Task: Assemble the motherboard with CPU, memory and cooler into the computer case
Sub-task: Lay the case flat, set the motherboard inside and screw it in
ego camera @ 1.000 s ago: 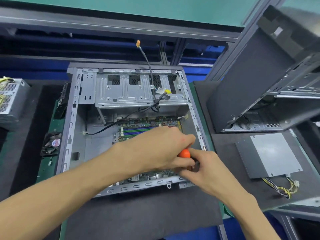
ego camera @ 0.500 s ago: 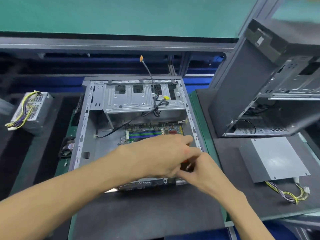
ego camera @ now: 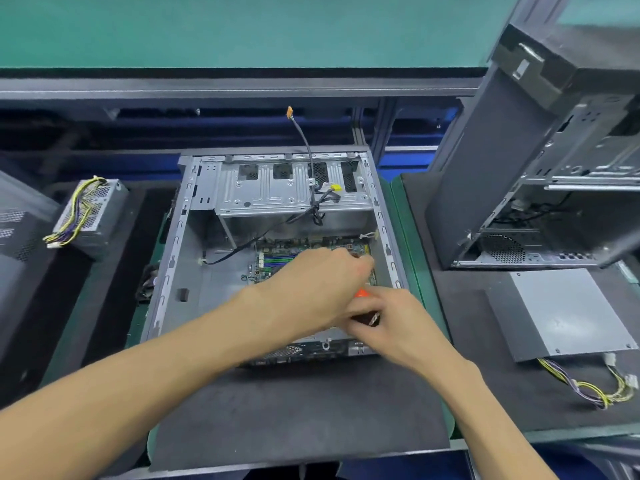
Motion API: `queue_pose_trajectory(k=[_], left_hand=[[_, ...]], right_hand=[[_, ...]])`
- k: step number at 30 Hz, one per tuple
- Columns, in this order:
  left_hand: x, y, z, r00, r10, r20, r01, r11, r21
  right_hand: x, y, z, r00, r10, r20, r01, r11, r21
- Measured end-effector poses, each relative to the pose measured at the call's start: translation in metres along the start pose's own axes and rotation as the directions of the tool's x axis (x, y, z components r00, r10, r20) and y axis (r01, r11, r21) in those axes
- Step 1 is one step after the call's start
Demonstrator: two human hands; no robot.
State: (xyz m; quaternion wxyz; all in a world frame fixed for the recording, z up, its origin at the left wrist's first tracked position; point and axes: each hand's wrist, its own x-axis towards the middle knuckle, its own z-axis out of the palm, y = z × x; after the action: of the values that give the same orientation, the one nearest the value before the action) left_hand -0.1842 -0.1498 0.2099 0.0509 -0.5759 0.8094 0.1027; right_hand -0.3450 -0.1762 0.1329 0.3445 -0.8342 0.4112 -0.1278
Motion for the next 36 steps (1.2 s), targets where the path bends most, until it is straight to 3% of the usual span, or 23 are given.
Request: queue_pose_trajectory(k=[4, 6, 9, 15, 20, 25, 27, 30, 36], left_hand=[[-0.001, -0.004, -0.007, 0.982, 0.184, 0.051, -0.167, 0.957, -0.238], [-0.001, -0.004, -0.007, 0.992, 0.120, 0.033, -0.109, 0.967, -0.230], [0.001, 0.001, 0.001, 0.998, -0.056, -0.009, 0.056, 0.998, 0.000], [0.000, -0.001, -0.006, 0.982, 0.167, 0.082, -0.142, 0.958, -0.250], [0.004, 0.004, 0.001, 0.996, -0.083, -0.006, 0.083, 0.996, -0.037], [0.004, 0.002, -0.007, 0.984, 0.169, 0.047, -0.152, 0.956, -0.252], [0.003, 0.002, -0.004, 0.997, 0.075, 0.002, -0.072, 0.968, -0.241], [0.008, 0.002, 0.003, 0.992, -0.114, -0.047, 0.111, 0.992, -0.065], [0.006, 0.000, -0.003, 0.991, 0.134, 0.026, -0.123, 0.960, -0.250]], right_hand=[[0.001, 0.004, -0.002, 1.000, 0.023, 0.012, -0.023, 1.000, 0.003], [0.002, 0.007, -0.001, 1.000, 0.004, 0.012, -0.004, 1.000, -0.002], [0.002, 0.007, 0.000, 0.999, -0.029, 0.014, 0.028, 0.999, 0.022], [0.004, 0.011, -0.003, 1.000, -0.004, 0.026, 0.003, 0.999, 0.048], [0.006, 0.011, -0.003, 0.998, -0.044, 0.039, 0.042, 0.998, 0.053], [0.005, 0.012, -0.007, 0.997, -0.055, 0.047, 0.052, 0.997, 0.058], [0.006, 0.013, -0.006, 0.997, -0.055, 0.050, 0.053, 0.997, 0.051], [0.007, 0.012, -0.007, 0.996, -0.078, 0.052, 0.075, 0.995, 0.065], [0.007, 0.014, -0.012, 0.996, -0.053, 0.073, 0.051, 0.998, 0.026]])
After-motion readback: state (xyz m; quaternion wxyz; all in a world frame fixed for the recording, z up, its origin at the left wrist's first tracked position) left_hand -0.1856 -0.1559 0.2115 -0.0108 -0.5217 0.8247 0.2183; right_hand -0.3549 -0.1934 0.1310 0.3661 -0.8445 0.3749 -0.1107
